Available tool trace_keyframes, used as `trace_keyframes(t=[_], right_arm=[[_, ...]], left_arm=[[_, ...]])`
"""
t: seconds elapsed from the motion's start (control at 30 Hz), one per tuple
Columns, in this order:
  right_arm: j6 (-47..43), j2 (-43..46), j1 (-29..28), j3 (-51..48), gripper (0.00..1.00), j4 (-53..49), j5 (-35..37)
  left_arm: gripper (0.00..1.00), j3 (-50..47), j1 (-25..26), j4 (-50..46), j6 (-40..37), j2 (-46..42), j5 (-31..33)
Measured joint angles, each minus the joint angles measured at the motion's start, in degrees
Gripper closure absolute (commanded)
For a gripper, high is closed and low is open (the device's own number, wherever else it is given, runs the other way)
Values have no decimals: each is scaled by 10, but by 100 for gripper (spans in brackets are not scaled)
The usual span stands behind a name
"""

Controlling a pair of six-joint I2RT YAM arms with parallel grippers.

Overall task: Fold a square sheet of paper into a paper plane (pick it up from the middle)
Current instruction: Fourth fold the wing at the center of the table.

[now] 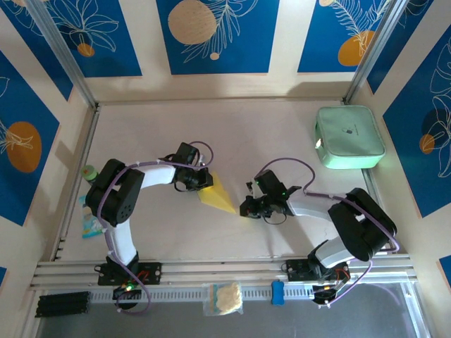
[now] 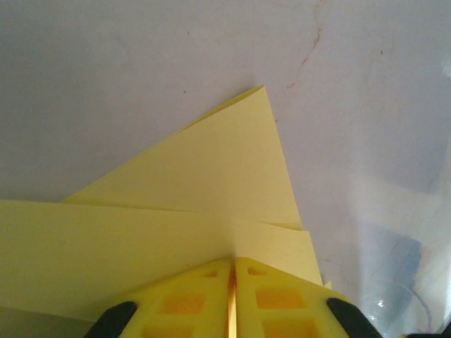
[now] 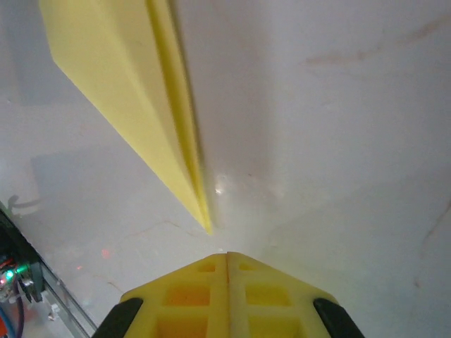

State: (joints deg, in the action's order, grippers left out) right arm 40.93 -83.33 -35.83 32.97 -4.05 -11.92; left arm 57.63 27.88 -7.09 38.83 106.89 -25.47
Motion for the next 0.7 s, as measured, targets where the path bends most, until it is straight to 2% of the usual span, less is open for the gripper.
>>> trace_keyframes(t=[0.1, 0.27, 0.4, 0.57, 0.7], right_arm=[[2, 5, 5, 47, 80, -12, 15], [11, -20, 20, 108, 68, 8, 23], [12, -77, 24, 144, 62, 16, 18], [3, -146, 24, 192, 61, 15, 7], [-12, -190, 24, 222, 66, 18, -10]], left_arm=[[72, 1, 0, 0, 14, -13, 0], [54, -3, -2, 2, 39, -84, 13], [46, -30, -16, 18, 59, -152, 34], [38, -96, -43, 38, 81, -194, 53], [33, -144, -53, 50, 98, -206, 56]])
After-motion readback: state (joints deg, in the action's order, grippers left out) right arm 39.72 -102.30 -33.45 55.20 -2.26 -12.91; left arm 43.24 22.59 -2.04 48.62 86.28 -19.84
